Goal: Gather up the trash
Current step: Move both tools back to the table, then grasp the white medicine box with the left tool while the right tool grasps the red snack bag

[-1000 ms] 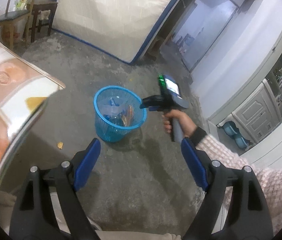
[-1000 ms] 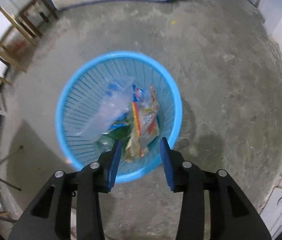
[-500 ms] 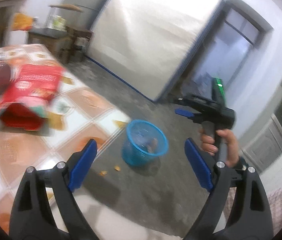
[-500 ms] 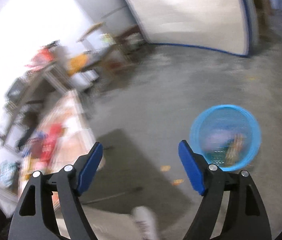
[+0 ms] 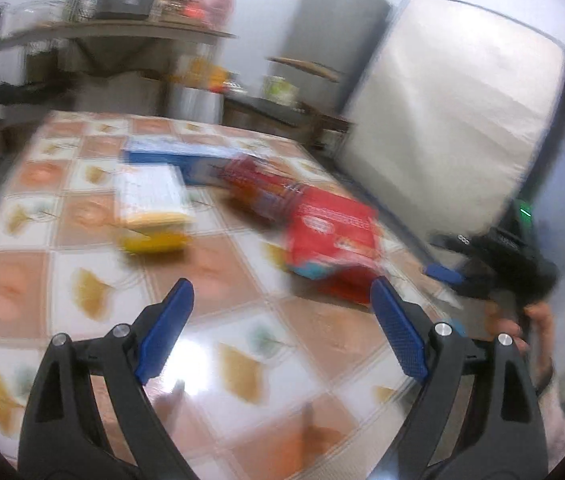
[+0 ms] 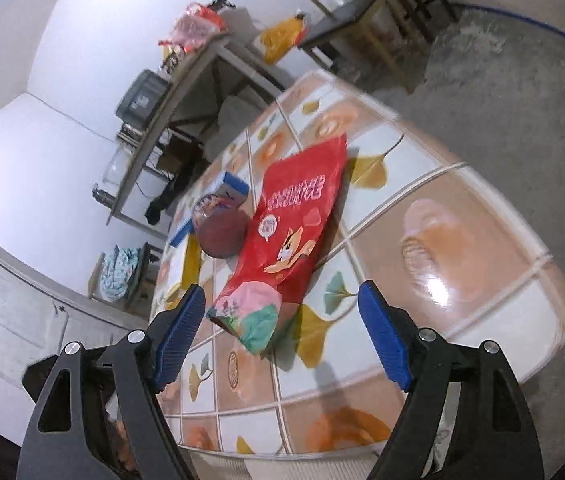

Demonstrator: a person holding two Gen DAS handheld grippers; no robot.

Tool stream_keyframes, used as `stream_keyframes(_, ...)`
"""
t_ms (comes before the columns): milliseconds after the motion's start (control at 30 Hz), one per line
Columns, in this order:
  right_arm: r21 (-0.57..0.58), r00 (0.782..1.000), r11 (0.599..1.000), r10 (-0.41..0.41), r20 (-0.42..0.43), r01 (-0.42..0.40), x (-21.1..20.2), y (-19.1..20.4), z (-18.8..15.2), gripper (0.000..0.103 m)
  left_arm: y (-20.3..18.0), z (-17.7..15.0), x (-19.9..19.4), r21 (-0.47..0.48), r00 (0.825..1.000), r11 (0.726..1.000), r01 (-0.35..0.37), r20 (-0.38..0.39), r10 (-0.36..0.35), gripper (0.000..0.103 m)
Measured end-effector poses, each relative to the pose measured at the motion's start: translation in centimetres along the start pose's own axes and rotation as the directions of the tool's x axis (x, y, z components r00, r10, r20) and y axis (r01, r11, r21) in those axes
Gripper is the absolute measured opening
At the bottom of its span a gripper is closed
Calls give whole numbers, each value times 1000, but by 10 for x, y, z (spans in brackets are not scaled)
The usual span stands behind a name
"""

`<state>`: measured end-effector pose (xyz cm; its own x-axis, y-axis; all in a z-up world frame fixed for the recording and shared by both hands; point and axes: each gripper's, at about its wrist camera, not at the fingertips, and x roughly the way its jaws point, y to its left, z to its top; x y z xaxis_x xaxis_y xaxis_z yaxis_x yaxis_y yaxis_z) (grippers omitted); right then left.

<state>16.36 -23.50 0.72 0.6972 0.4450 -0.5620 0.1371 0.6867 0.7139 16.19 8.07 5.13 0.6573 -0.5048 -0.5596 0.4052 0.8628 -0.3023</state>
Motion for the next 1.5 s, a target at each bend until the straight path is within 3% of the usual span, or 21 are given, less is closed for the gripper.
stream_keyframes(133,25,999,1000,-11,-43,12,29,-5,3,77,26,36,20,25,986,987,-158,-41,159,86)
stream_keyframes(233,27,998,999,-28,-52,29,41,-3,2,76,38,59,47,70,977,979,-190,-89,196,86)
stream_keyframes(400,42,998,998,-38,-52,40,52,-4,5,67,57,85,115,144,923,939,-312,-187,335,86)
stream_keyframes(467,59,998,997,-38,-53,41,55,-6,9,58,67,85,131,130,888,915,-382,-224,403,86)
stream_keyframes(500,65,998,997,-40,-52,43,56,-6,10,56,76,86,139,89,883,916,-391,-245,400,88)
stream_keyframes(533,76,998,996,-42,-47,45,57,-8,11,51,83,88,143,50,894,927,-372,-250,372,88)
stream_keyframes(600,93,998,995,-43,-45,47,59,-10,13,42,88,90,146,13,893,926,-377,-260,367,88)
stream_keyframes(667,111,998,993,-43,-46,48,61,-14,13,25,87,89,146,17,894,926,-378,-252,369,86)
stream_keyframes(767,139,998,990,-22,-53,29,64,-23,12,12,87,87,144,-1,904,932,-363,-244,352,78)
stream_keyframes(867,149,999,989,0,-48,7,63,-27,11,9,88,87,143,-36,914,940,-339,-250,320,69)
stream_keyframes(1200,138,999,990,15,-49,-8,37,-33,3,5,81,68,120,-44,926,958,-285,-272,263,68)
stream_keyframes(1500,110,998,994,-16,-55,22,-11,-41,-18,5,59,25,69,29,929,984,-176,-326,176,68)
